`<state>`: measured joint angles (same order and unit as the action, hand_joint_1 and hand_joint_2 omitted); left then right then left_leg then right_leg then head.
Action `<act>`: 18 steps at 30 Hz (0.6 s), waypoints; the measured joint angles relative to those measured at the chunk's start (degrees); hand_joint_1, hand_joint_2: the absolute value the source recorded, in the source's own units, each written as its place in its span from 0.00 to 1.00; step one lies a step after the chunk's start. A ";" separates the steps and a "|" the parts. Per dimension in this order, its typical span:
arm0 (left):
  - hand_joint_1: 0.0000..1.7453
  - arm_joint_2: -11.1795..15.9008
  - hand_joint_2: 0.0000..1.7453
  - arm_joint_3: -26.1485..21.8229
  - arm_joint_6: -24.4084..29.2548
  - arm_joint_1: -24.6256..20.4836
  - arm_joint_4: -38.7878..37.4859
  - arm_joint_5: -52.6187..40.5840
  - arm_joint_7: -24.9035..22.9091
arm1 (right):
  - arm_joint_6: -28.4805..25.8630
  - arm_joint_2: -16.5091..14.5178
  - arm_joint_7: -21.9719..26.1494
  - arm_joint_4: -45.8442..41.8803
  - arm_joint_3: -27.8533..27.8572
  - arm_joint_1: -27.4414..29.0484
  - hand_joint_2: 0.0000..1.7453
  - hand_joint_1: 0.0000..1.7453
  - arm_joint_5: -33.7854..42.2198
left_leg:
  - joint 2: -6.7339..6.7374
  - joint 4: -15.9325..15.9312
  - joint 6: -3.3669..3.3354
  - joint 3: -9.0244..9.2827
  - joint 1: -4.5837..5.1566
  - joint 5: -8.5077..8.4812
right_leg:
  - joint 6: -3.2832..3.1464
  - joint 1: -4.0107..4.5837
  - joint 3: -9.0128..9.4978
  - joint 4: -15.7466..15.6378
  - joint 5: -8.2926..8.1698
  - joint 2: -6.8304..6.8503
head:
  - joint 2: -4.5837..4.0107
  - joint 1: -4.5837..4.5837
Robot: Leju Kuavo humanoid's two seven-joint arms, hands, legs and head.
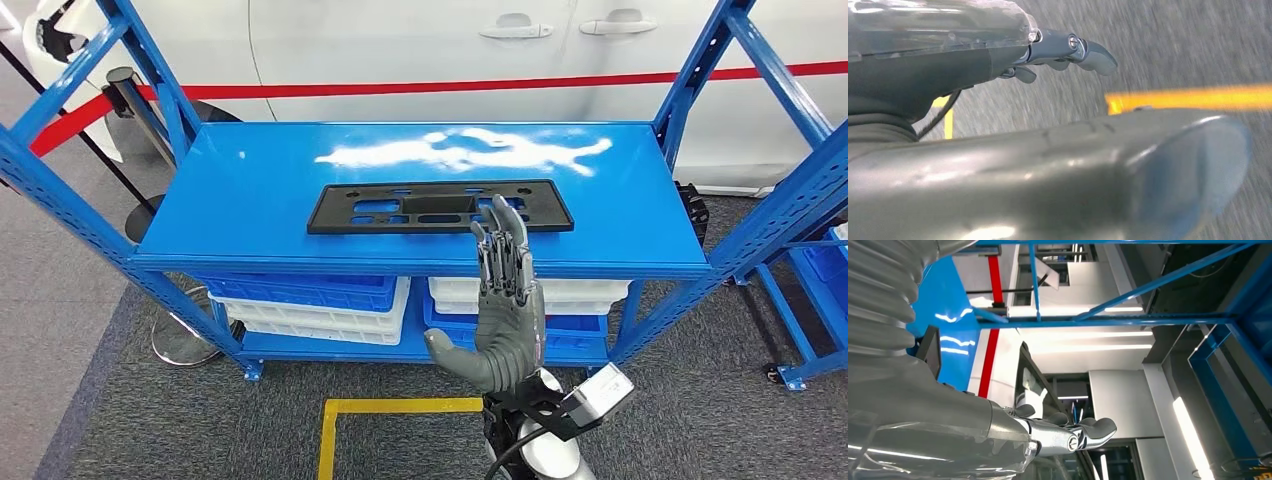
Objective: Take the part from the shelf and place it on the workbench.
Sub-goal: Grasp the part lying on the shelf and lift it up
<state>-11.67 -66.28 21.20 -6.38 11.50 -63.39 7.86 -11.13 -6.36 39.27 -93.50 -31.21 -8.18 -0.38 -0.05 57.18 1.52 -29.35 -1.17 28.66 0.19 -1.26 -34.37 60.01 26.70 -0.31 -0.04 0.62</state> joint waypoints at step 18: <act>0.00 0.67 0.00 -0.85 -11.22 0.10 -0.03 4.11 2.21 | 3.09 0.46 -2.04 -0.11 0.65 1.31 1.00 0.00 4.01 | -0.17 1.50 3.02 2.80 -3.10 3.89 | 2.78 -2.88 -6.19 4.19 -0.23 0.33 | 0.00 -0.80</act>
<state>-11.00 -67.12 9.98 -6.29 11.46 -59.28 10.07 -8.04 -5.90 37.23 -93.61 -30.57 -6.87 3.63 -0.23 58.69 4.54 -26.55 -4.27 32.55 2.96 -4.14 -40.56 64.20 26.46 0.01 -0.04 -0.18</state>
